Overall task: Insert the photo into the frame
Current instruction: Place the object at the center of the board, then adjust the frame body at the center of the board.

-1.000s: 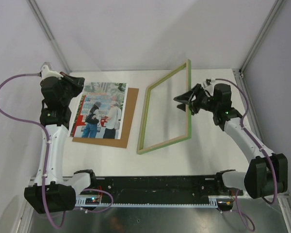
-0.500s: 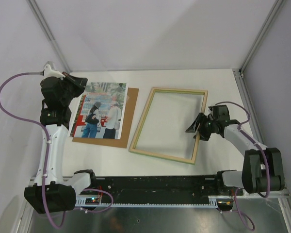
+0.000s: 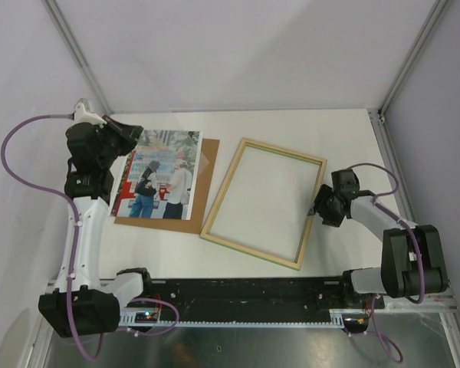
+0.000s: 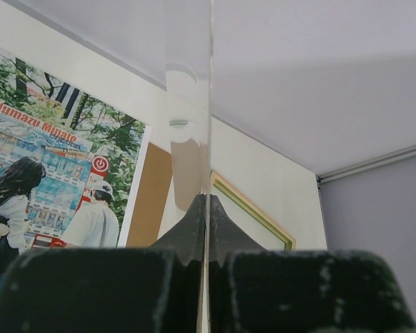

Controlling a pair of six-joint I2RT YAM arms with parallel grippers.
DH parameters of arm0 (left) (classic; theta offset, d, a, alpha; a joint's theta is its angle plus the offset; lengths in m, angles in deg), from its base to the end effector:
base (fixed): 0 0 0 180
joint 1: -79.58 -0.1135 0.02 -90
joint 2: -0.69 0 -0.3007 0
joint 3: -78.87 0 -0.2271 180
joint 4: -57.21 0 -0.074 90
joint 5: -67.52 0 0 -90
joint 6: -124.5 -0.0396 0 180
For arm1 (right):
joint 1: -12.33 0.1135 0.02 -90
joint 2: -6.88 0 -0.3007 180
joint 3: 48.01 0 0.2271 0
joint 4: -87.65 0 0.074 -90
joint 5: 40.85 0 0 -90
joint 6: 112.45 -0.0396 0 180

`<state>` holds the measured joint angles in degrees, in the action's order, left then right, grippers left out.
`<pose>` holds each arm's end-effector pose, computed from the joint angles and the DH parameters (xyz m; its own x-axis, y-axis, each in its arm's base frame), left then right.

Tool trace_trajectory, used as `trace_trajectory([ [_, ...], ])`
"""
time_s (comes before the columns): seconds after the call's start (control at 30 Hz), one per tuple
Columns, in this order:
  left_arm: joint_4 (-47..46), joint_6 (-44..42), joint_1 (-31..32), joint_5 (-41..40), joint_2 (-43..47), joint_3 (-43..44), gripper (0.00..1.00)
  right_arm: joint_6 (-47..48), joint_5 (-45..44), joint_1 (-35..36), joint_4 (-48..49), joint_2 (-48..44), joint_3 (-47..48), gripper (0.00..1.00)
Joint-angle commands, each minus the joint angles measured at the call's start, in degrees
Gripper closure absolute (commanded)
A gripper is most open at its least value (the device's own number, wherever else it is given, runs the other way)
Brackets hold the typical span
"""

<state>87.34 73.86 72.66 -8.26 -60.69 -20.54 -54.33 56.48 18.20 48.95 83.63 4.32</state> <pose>0.2005 0.0145 0.4309 -0.2232 -0.6464 -0.7297 -0.0244 0.7520 -0.6587 0.2075 0.0264 0.2113 -0.8373 0.4405 -0.3238 0.3337 0.8810 0.3354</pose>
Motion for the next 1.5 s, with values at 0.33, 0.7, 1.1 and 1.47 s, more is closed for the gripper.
trace_trajectory([
  [0.33, -2.3, -1.8, -0.5, 5.9, 0.7, 1.0, 1.0, 3.7, -23.9, 11.8, -2.8, 16.7, 13.4, 0.72],
  [0.7, -2.3, -1.9, -0.5, 14.4, -3.5, 2.4, 1.0, 17.4, -26.2, 11.7, -0.7, 28.9, 24.9, 0.99],
  [1.1, -2.3, -0.7, -0.6, 18.8, -5.0, 3.4, 1.0, 28.7, -33.0, 19.8, 2.1, 34.7, 28.2, 1.0],
  [1.47, -2.3, -0.8, -0.6, 20.5, -4.9, 1.8, 1.0, 31.6, -33.3, 21.1, 2.1, 36.5, 29.7, 1.0],
])
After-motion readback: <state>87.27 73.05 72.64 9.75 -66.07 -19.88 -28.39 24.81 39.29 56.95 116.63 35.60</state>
